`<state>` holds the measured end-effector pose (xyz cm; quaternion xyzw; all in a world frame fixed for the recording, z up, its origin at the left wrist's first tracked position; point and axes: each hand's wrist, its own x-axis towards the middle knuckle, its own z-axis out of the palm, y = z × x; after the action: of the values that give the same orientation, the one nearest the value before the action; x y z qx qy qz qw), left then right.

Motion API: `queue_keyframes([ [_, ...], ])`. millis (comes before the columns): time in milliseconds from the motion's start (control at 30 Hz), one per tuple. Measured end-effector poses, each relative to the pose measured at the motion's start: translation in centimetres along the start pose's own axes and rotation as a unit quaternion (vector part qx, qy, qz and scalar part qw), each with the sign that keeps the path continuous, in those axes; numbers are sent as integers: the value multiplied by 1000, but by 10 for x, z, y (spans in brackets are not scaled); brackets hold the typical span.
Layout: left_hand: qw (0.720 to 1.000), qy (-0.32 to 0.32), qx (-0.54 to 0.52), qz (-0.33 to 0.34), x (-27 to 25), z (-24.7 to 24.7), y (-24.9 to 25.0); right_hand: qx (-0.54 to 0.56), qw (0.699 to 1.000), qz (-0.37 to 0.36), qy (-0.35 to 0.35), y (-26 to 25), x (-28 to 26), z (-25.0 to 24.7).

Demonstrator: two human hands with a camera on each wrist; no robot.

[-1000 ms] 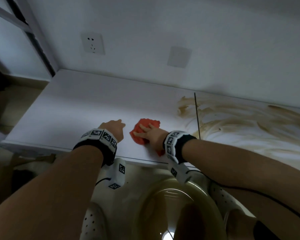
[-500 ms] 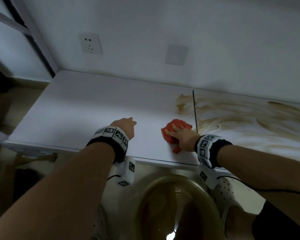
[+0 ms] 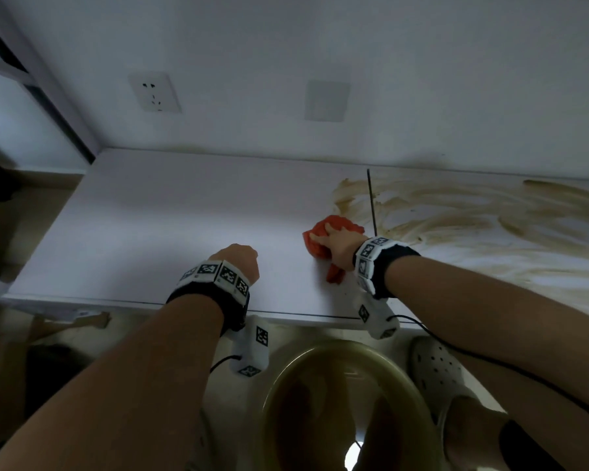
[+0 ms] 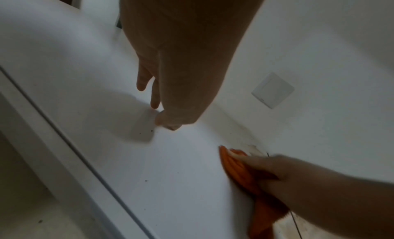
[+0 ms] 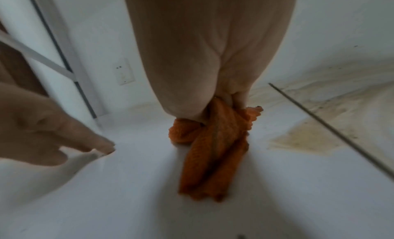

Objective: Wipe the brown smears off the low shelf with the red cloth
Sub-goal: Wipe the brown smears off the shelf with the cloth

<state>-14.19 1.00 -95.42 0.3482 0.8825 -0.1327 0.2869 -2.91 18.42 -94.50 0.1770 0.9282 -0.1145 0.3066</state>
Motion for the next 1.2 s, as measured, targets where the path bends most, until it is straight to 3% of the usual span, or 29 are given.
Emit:
queue_keyframes([
  [200, 1000, 13, -9, -14, -3, -7, 4, -70, 995, 9, -65, 29, -41, 18],
  [433, 1000, 29, -1, 2, -17, 1, 29, -111, 987, -95, -69, -8, -33, 29],
  [700, 999, -1, -40, -4, 0, 9, 23, -30, 999, -26, -23, 18, -23, 9],
  [867, 999, -18, -31, -15, 7, 8, 24, -87, 993, 11, -76, 46, -57, 7],
  [1100, 1000, -3, 12, -16, 7, 6, 33, -108, 984, -104, -97, 10, -53, 31],
  [1200, 1000, 12, 14, -18, 12, 6, 33, -113, 986, -87, -84, 1, -37, 20],
])
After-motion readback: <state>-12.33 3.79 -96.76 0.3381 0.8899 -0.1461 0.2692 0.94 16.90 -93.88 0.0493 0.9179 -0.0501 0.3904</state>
